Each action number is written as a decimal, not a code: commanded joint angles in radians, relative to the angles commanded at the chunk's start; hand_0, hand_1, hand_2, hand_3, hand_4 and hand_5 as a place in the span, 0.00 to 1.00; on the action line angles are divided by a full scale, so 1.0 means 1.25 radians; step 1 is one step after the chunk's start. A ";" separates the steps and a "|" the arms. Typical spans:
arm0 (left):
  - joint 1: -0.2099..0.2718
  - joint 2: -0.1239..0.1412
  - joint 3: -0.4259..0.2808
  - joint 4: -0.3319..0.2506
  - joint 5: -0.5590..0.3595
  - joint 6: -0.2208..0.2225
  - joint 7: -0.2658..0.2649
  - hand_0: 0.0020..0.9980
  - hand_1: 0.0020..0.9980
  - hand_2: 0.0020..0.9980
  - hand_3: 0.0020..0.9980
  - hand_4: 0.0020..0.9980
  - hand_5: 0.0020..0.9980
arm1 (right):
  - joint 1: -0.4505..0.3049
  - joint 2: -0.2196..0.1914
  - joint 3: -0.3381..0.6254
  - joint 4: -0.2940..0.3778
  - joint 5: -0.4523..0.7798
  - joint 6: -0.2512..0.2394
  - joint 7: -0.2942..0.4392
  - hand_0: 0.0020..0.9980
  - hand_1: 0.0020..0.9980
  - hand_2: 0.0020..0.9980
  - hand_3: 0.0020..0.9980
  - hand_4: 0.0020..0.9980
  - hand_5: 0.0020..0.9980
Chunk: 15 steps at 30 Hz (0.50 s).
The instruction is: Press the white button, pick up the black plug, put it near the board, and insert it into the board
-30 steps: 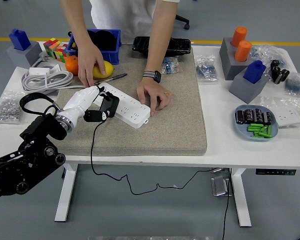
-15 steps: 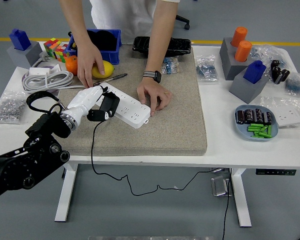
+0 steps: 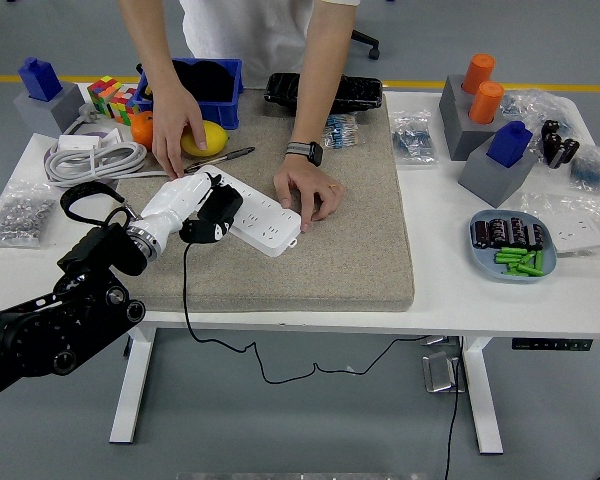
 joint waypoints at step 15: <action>-0.035 -0.031 0.014 0.048 -0.017 0.007 -0.022 0.82 0.79 0.70 0.64 0.67 0.00 | 0.002 -0.001 -0.001 0.000 0.002 0.000 0.001 0.81 0.69 0.69 0.65 0.78 0.41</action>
